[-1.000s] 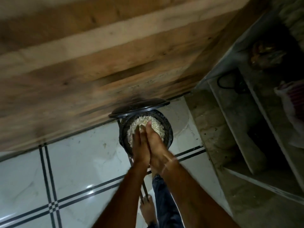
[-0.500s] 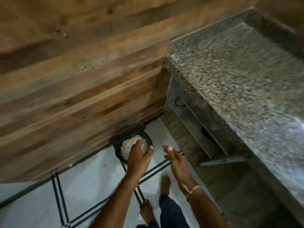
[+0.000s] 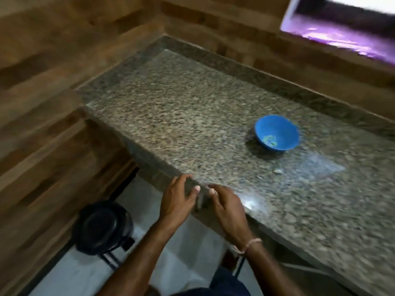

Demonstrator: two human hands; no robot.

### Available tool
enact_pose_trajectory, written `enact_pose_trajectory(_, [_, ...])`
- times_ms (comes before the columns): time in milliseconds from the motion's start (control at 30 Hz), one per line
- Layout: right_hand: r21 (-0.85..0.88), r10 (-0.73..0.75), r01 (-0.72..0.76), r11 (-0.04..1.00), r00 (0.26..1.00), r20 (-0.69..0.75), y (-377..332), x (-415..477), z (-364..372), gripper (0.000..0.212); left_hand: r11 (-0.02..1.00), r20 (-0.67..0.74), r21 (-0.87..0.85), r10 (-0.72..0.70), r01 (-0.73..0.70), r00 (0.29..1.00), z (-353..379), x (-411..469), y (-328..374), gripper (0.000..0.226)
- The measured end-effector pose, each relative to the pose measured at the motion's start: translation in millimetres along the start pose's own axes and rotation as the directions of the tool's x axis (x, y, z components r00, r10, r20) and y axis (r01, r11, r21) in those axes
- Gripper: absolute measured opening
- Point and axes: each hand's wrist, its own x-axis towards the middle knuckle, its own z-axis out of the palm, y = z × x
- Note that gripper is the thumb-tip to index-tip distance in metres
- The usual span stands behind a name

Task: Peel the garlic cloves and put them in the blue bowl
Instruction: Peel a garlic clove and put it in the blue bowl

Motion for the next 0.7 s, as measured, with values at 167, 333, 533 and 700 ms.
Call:
enact_pose_trajectory(167, [-0.076, 0.063, -0.07, 0.995, 0.995, -0.082, 66.3, 19.9, -81.5, 0.034, 0.996, 0.146, 0.026, 0.084, -0.089, 0.986, 83.4, 23.5, 69.2, 0.04])
enact_pose_trajectory(333, [-0.143, 0.158, -0.178, 0.973, 0.977, -0.144, 116.2, 28.4, -129.8, 0.038, 0.985, 0.208, 0.081, 0.13, -0.149, 0.97, 135.1, 47.6, 102.8, 0.039])
enact_pose_trajectory(533, [-0.398, 0.326, -0.347, 0.849, 0.937, -0.122, 161.9, 54.6, -163.7, 0.072, 0.943, 0.281, 0.198, 0.206, -0.267, 0.937, 180.6, 83.8, 113.3, 0.032])
enact_pose_trajectory(700, [-0.434, 0.452, -0.433, 0.79, 0.89, -0.066, 169.9, 88.1, -168.2, 0.097, 0.914, 0.26, 0.224, 0.277, -0.337, 0.925, 194.2, 92.8, 113.7, 0.019])
